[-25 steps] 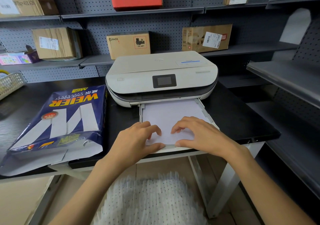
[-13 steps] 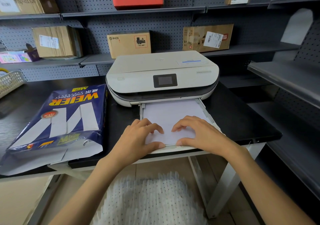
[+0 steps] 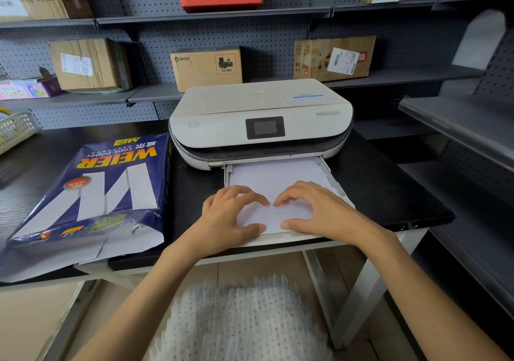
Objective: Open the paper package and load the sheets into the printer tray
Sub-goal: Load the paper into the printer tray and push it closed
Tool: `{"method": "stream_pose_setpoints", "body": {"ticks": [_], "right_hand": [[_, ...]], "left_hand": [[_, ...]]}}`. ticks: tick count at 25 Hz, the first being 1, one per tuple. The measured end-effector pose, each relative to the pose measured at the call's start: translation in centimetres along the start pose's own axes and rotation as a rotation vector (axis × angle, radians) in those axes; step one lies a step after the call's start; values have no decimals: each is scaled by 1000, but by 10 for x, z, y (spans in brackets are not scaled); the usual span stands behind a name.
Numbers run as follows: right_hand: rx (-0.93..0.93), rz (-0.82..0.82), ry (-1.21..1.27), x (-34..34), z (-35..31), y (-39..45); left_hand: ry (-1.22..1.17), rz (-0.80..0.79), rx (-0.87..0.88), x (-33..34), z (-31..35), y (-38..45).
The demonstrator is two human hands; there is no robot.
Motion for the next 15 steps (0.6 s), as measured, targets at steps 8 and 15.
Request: {"method": "stream_pose_setpoints", "body": {"ticks": [8, 15], "right_hand": [[-8, 3, -3, 1, -1, 1], [157, 202, -174, -17, 20, 4]], "left_hand": [[-64, -21, 48, 4, -4, 1], [-6, 121, -90, -5, -28, 5]]}}
Point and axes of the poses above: each hand's wrist, its own y-axis towards the middle knuckle, its own x-axis out of the palm, z = x × y, the point moved 7 cm from there along y, towards the middle knuckle, and after that the axes turned 1 degree about y, right-handed, at the moved point
